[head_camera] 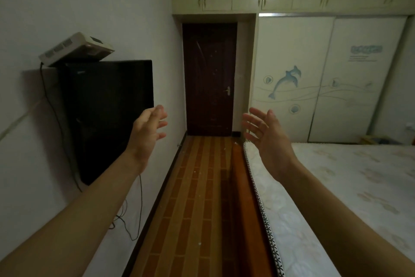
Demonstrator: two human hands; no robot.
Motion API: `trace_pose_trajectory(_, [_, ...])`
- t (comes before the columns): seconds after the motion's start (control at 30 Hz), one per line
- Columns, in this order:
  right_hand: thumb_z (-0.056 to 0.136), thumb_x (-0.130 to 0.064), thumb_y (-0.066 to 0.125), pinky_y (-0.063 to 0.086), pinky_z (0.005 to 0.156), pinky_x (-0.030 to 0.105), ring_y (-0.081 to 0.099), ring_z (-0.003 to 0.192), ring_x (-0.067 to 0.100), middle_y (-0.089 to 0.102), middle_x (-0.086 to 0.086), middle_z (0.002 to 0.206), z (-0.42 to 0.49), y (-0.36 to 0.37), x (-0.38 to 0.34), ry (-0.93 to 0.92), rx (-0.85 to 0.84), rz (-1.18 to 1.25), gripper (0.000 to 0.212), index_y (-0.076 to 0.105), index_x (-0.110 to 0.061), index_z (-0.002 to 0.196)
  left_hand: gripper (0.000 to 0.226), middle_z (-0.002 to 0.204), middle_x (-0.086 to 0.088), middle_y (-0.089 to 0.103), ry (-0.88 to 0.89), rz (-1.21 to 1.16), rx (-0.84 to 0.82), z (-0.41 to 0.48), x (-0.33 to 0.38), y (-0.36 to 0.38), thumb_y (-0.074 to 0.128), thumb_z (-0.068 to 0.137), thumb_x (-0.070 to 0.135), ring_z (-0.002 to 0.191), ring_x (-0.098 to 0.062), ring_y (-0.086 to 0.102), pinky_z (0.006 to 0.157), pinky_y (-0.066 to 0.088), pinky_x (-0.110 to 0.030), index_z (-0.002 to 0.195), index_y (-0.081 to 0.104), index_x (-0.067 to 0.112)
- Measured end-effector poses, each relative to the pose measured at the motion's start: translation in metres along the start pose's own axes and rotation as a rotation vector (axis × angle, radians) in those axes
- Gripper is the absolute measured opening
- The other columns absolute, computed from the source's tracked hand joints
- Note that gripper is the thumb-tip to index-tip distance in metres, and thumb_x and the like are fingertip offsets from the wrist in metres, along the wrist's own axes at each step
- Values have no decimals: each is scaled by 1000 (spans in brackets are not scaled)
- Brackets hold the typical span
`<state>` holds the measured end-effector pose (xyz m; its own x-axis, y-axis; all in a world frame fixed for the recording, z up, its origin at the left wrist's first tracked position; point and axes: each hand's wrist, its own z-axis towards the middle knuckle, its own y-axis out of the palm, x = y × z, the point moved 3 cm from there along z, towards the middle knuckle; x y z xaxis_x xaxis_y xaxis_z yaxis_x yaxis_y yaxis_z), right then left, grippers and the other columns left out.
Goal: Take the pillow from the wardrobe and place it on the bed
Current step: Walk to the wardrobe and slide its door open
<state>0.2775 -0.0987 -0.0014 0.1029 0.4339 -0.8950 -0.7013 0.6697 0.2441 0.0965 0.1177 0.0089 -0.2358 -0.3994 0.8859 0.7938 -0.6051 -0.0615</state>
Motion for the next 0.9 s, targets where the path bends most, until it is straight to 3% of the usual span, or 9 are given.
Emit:
trace_pose_trajectory(0.3, [99, -53, 28, 45, 106, 39, 61, 118, 14, 66, -2, 127, 140, -51, 46, -54, 64, -18, 54, 55, -22, 133, 51, 129, 6, 57, -10, -5, -32, 135, -55, 79, 41, 95, 57, 116, -7, 56, 99, 48, -38, 133, 48, 24])
trace_pose_trajectory(0.43, [101, -51, 26, 43, 109, 43, 60, 120, 15, 65, -1, 128, 197, -70, 58, -45, 71, -15, 53, 54, -20, 134, 41, 131, 3, 57, -14, -23, -42, 188, -71, 107, 41, 97, 54, 119, -11, 56, 100, 47, -40, 127, 50, 28])
trace_pose_trajectory(0.9, [102, -50, 25, 43, 109, 43, 60, 120, 16, 65, 1, 127, 337, -87, 111, -35, 104, -52, 51, 55, -21, 131, 36, 126, 5, 59, -34, -59, -52, 331, -154, 145, 43, 97, 53, 117, -11, 57, 99, 48, -40, 123, 51, 29])
